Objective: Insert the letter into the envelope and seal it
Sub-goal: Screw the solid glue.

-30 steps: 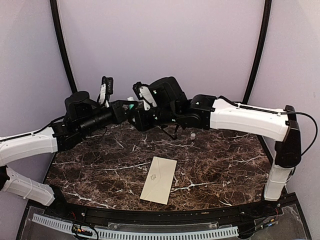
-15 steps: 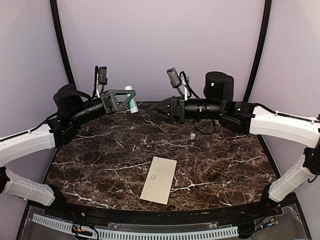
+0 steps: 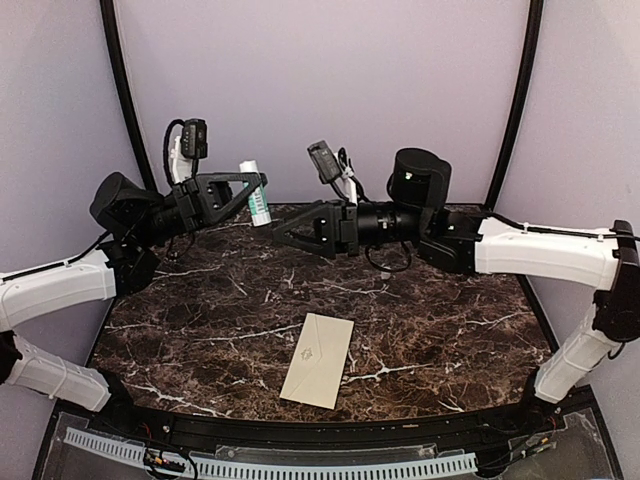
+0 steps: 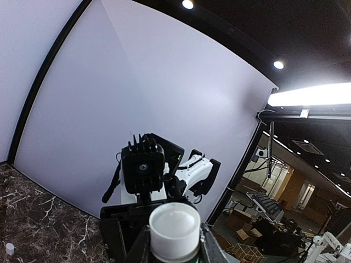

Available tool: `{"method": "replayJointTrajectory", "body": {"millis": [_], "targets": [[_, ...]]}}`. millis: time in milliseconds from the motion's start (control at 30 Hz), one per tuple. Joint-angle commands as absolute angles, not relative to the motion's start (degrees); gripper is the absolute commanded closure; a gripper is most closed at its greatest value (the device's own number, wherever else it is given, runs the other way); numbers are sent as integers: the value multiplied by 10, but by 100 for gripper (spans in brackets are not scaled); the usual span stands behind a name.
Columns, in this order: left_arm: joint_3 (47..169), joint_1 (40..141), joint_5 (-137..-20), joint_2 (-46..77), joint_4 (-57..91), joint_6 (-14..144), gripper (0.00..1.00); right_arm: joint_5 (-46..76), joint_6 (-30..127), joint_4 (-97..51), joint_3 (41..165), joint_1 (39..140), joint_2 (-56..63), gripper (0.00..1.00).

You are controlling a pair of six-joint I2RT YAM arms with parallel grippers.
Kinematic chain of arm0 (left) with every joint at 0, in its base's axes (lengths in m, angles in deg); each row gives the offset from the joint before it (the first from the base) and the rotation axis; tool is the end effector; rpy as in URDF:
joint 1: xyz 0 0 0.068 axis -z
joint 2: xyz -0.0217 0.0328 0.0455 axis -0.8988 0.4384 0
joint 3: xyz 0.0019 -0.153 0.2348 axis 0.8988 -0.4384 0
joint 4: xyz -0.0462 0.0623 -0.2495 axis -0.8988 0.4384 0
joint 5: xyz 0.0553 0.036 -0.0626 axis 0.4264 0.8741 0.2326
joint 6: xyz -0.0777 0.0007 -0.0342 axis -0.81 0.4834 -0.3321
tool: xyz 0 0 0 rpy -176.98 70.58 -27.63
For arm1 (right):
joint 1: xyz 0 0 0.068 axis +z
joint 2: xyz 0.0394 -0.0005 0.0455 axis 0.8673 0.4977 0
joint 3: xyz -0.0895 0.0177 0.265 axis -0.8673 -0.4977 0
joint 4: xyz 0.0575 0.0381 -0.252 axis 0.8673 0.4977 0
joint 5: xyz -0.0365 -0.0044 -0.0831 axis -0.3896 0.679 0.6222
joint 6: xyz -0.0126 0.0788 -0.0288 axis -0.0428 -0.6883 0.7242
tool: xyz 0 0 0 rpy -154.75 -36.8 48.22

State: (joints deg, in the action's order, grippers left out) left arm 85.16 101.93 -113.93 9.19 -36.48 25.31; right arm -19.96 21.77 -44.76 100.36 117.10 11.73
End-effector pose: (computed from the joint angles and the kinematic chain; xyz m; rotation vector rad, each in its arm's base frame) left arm 0.1865 -0.2110 0.4163 0.6889 1.1239 -1.7219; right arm 0.1737 0.3591 0.3857 -1.0256 1.4872 1.7409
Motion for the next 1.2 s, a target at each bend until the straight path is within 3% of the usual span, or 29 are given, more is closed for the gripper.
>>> {"method": "replayJointTrajectory", "body": {"millis": [0, 367, 867, 1167], "targets": [[848, 1017, -1164, 79, -392, 248, 100, -215, 219, -485, 1040, 1184, 133, 44], [837, 1018, -1155, 60, -379, 254, 100, -225, 208, -499, 1070, 1201, 165, 63], [837, 1018, -1156, 54, -374, 250, 100, -228, 209, -505, 1088, 1204, 180, 62], [835, 1018, -1149, 52, -369, 254, 100, -217, 212, -503, 1084, 1205, 176, 85]]}}
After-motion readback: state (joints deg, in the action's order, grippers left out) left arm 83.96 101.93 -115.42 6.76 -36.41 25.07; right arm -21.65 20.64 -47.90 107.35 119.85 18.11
